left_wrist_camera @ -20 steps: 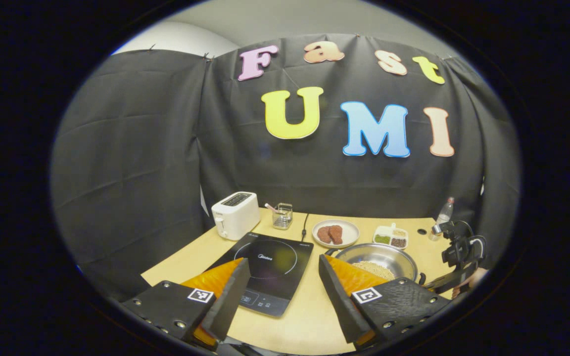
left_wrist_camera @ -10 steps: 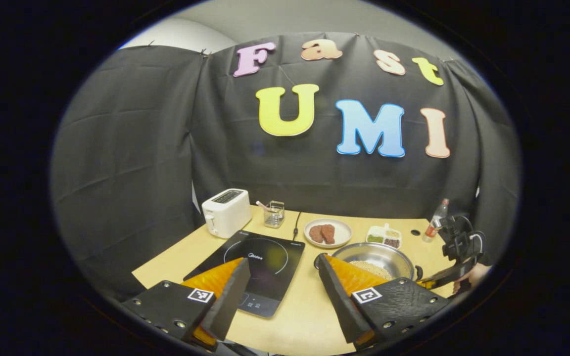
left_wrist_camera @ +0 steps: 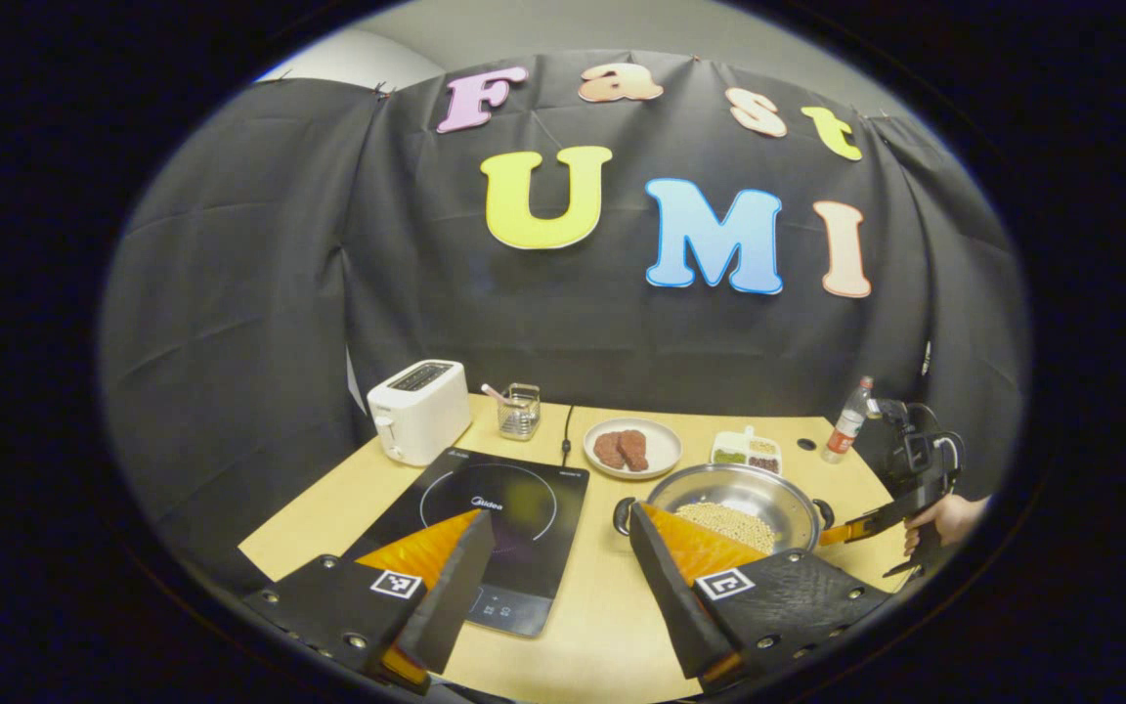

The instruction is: First push the handle of the pot to place it horizontally, then grasp the pot with both hands and set it on the induction cooktop.

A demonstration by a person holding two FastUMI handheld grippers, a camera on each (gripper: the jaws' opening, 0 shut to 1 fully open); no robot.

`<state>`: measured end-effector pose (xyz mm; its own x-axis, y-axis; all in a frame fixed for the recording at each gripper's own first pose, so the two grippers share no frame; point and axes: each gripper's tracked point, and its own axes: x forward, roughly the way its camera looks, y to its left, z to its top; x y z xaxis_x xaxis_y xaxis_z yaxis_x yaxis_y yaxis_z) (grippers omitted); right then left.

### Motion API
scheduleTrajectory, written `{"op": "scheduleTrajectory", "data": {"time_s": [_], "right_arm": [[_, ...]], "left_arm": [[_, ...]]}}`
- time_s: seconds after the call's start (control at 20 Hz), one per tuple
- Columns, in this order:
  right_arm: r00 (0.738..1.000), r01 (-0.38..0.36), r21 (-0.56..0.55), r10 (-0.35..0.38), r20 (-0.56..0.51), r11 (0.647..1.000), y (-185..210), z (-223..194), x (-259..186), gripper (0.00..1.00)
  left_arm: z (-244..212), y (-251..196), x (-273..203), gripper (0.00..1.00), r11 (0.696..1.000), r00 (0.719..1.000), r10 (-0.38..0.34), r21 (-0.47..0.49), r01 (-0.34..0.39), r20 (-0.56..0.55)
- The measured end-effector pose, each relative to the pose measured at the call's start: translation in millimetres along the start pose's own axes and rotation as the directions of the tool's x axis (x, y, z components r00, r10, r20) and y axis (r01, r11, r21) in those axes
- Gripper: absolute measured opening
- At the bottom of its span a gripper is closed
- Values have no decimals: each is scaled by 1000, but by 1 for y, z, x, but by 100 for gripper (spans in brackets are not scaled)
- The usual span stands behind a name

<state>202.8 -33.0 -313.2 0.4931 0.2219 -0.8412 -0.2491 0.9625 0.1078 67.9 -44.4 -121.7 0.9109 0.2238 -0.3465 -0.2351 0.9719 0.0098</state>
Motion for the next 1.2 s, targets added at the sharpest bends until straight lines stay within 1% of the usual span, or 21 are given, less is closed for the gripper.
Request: {"op": "scheduleTrajectory", "data": {"time_s": [0.05,0.1,0.15,0.2,0.3,0.35,0.4,0.45,0.5,0.55,0.6,0.65,0.7,0.75,0.8,0.85,1.05,1.1,1.15,1.2], "right_arm": [[1000,7,13,-7,8,1000,-1,3,-1,2],[1000,10,28,-11,19,1000,-1,4,-1,2],[999,18,48,-20,31,999,-3,8,-3,2],[999,29,68,-31,37,997,-6,11,-4,2],[997,52,109,-58,58,993,-13,14,-11,3],[995,53,129,-63,74,990,-15,16,-16,0],[993,59,148,-73,88,987,-19,19,-22,3],[992,58,166,-76,100,984,-21,21,-30,7],[991,60,183,-80,107,981,-25,23,-35,14],[989,64,200,-88,114,978,-29,27,-42,24],[987,58,215,-88,132,975,-31,32,-46,24],[985,48,229,-84,150,972,-31,39,-53,28],[983,39,237,-80,164,971,-31,43,-57,38],[981,29,243,-75,180,970,-30,49,-61,53],[978,25,246,-75,197,969,-30,54,-63,67],[975,6,249,-60,212,969,-27,60,-71,100],[974,-35,244,-22,226,969,-21,72,-66,98],[976,-40,247,-16,219,968,-19,72,-61,98],[978,-43,250,-11,210,967,-18,73,-56,93],[979,-39,251,-13,203,967,-19,74,-51,93]], "left_arm": [[-2,0,4,84,1000,1000,-11,-13,11,-7],[-2,2,6,86,1000,1000,-20,-21,20,-11],[-3,3,9,86,999,1000,-27,-21,27,-14],[-4,5,12,84,999,999,-32,-16,32,-17],[-7,7,21,84,999,998,-50,-8,50,-27],[-7,8,25,84,998,998,-62,-9,62,-33],[-8,7,31,84,997,996,-80,-13,80,-38],[-7,4,37,86,994,993,-109,-18,109,-44],[-9,0,43,86,990,989,-138,-19,137,-55],[-9,-2,50,86,987,985,-158,-18,157,-64],[-7,-6,57,86,983,981,-181,-18,181,-73],[-5,-11,66,86,978,975,-209,-16,208,-79],[-4,-16,73,84,972,968,-235,-12,235,-85],[-4,-23,84,84,964,959,-265,-9,265,-100],[-8,-31,93,86,955,948,-296,-8,297,-119],[-12,-36,102,86,948,938,-317,-7,319,-139],[-31,-59,136,86,916,893,-395,-17,401,-215],[-37,-64,147,86,911,884,-405,-20,412,-233],[-42,-67,158,84,908,877,-410,-21,419,-250],[-48,-70,170,86,906,870,-414,-22,424,-267]]}}
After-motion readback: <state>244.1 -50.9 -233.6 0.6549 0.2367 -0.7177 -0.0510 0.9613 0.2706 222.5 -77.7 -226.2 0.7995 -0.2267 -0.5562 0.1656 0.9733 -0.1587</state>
